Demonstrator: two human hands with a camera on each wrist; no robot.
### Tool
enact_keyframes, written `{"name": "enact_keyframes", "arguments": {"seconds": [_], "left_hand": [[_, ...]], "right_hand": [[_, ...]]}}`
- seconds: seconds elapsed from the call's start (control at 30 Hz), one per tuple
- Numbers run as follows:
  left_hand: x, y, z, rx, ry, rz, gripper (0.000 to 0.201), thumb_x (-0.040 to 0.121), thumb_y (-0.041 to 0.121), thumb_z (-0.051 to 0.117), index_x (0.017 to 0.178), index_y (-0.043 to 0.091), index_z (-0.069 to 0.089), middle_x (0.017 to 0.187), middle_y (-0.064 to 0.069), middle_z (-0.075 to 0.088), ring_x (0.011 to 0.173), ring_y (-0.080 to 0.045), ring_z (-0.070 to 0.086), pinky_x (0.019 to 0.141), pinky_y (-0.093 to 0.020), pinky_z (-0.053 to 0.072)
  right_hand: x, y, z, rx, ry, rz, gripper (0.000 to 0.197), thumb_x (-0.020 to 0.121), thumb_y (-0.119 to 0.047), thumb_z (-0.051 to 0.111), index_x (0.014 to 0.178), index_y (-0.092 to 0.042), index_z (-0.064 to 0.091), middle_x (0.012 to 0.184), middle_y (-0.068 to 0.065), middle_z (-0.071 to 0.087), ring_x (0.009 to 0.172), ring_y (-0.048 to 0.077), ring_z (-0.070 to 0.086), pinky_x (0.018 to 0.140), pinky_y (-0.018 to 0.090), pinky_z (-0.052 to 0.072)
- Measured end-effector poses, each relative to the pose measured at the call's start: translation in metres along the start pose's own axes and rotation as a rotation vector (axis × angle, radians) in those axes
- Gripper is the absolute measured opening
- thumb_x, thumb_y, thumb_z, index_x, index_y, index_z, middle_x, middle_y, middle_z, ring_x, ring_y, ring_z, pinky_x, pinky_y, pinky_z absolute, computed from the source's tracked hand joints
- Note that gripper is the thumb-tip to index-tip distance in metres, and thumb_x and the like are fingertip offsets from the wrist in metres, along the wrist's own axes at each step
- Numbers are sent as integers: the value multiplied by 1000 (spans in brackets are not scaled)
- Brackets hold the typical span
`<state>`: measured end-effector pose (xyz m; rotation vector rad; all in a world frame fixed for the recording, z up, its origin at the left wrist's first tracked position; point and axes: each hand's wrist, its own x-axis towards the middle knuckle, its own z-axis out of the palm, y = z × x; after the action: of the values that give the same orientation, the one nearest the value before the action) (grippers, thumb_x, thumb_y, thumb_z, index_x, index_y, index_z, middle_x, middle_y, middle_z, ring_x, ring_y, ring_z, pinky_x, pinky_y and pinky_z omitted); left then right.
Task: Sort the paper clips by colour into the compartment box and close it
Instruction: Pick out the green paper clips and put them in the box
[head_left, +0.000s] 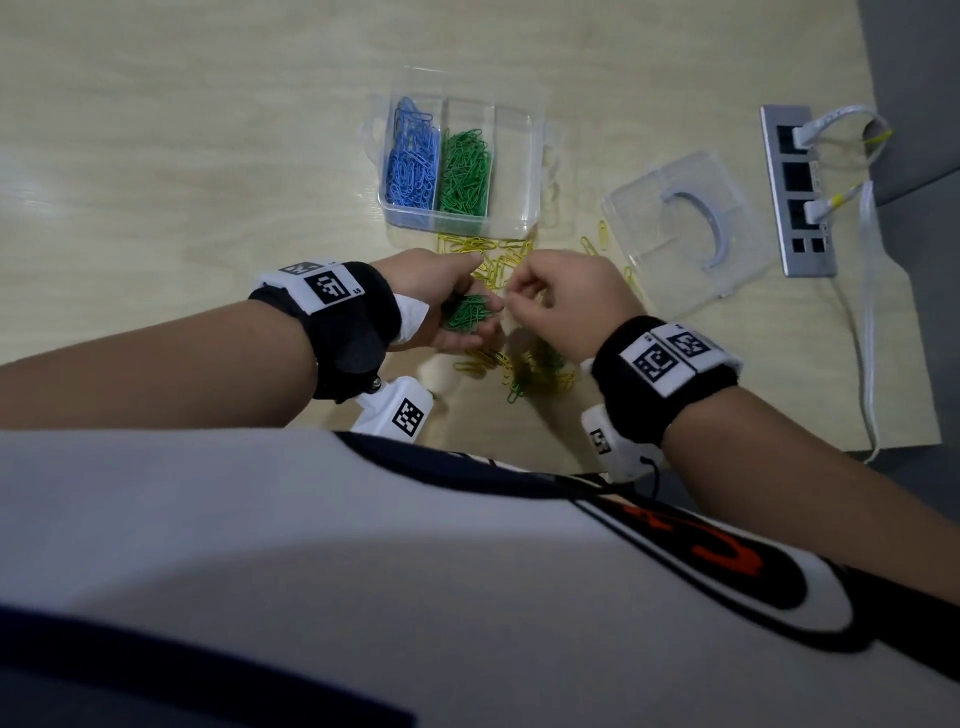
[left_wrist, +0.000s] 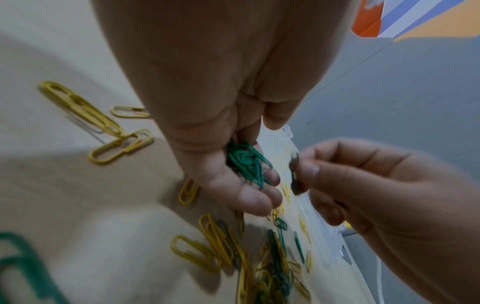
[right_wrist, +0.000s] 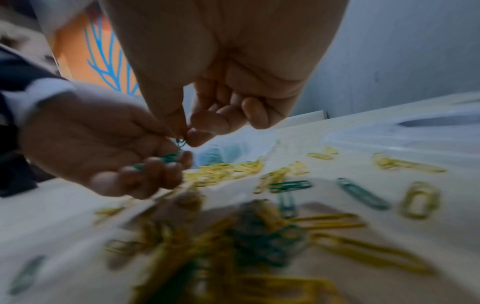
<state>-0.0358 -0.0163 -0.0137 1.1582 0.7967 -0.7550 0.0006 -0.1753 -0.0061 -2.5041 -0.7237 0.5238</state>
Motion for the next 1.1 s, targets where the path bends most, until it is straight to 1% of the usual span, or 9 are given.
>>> {"name": "enact_keyframes", "arguments": {"seconds": [0.1,0.23,0.37,0.5,0.63,0.77,0.93,1.0,1.1], "left_hand": [[0,2,6,-52,16,20,33,100,37,41,100,7,55,84,-8,56,68,-20,57,68,-32,56],[-2,1,8,14,-40,-7,44,102,40,32,80,8,54,65,-6,55,64,-17,55,57,-22,53],[-2,0,5,29,-43,-15,44,102,37,31,77,9,53,60,-5,55,82,-24,59,56,-21,53],[-2,0,4,29,-25,-9,43,102,37,31,78,9,54,57,-5,56,81,-24,59,54,-21,53],[-3,1,3,36,-28,-14,43,102,37,31,78,9,53,58,-4,56,79,-22,57,54,-20,53],[-3,1,1,38,-14,-13,44,102,38,32,78,9,54,55,-3,57,73,-19,57,56,-22,53],[-3,0,-3,29,-8,-21,44,101,38,33,77,9,55,54,-3,58,86,-24,56,62,-24,53],[-3,0,-3,27,-10,-23,44,102,38,33,77,9,55,54,-3,58,89,-25,56,63,-25,52],[-3,1,-3,22,-14,-22,43,102,37,33,77,9,54,55,-4,58,88,-25,56,61,-24,53]], "right_hand": [[-2,-14,5,136,14,37,5,86,-28,64,88,-25,68,76,-12,63,72,6,58,67,22,47],[0,6,-6,10,133,244,13,91,-25,53,87,-19,63,78,-5,61,75,14,57,66,24,44],[2,39,-24,-348,-107,531,22,93,-13,44,91,-1,63,92,13,61,86,31,57,67,28,40],[1,49,-27,-333,-112,633,30,90,-14,47,63,-3,45,64,11,46,65,29,48,51,27,29],[2,40,-18,-314,-115,625,28,83,-25,60,65,-4,54,65,8,54,54,21,48,45,23,32],[11,35,-9,-375,-180,560,20,88,-21,57,86,-5,69,85,10,67,77,26,61,63,27,47],[12,29,-6,-338,-162,509,41,88,-41,59,66,-7,56,64,7,53,62,23,52,51,25,36],[13,25,-3,-353,-180,482,37,84,-43,67,80,-6,64,78,8,63,72,22,59,57,25,42],[16,23,1,-377,-175,442,23,86,-28,66,95,-6,67,94,9,68,88,25,63,70,26,48]]}}
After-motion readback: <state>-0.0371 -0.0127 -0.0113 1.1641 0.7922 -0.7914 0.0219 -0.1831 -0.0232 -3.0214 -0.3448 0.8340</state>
